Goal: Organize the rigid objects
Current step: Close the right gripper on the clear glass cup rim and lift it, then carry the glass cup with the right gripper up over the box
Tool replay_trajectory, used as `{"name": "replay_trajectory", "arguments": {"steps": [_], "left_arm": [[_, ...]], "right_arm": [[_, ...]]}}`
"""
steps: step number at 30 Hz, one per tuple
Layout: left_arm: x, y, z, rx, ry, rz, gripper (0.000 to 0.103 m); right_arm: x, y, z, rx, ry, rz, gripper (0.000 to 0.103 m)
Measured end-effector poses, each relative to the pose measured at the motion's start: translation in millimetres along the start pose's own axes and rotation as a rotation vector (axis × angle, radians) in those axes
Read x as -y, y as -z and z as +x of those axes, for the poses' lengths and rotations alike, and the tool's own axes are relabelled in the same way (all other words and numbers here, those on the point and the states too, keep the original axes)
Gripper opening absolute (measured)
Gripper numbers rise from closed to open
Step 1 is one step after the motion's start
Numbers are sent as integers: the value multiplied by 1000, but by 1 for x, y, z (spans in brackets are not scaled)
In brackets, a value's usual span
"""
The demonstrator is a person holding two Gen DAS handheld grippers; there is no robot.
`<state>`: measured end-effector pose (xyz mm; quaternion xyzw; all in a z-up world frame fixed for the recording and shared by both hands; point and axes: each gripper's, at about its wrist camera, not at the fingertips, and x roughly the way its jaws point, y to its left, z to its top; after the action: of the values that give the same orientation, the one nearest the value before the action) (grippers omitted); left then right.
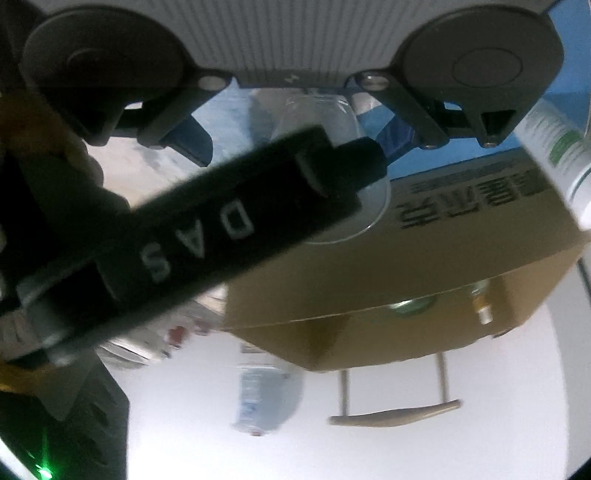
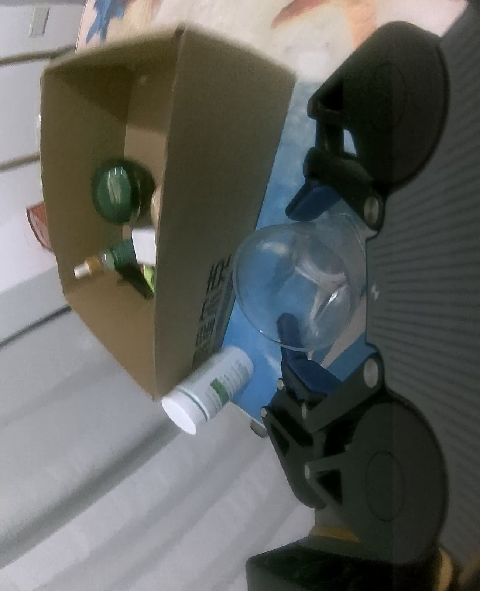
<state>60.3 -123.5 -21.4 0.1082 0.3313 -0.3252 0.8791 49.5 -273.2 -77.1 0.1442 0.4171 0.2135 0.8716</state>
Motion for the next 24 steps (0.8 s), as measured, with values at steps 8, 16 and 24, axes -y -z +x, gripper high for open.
{"name": "replay_trajectory", "arguments": {"steps": [8, 16, 24], "left_arm": [[4, 0, 5, 44, -44, 46, 95], [-13, -5, 19, -16, -35, -42, 98], [-12, 2, 21, -48, -21, -20, 98]], "right_arm": [[23, 14, -35, 100, 59, 121, 88], [18, 28, -69, 191, 181, 99, 102], [14, 30, -87, 202, 309, 52, 102]]}}
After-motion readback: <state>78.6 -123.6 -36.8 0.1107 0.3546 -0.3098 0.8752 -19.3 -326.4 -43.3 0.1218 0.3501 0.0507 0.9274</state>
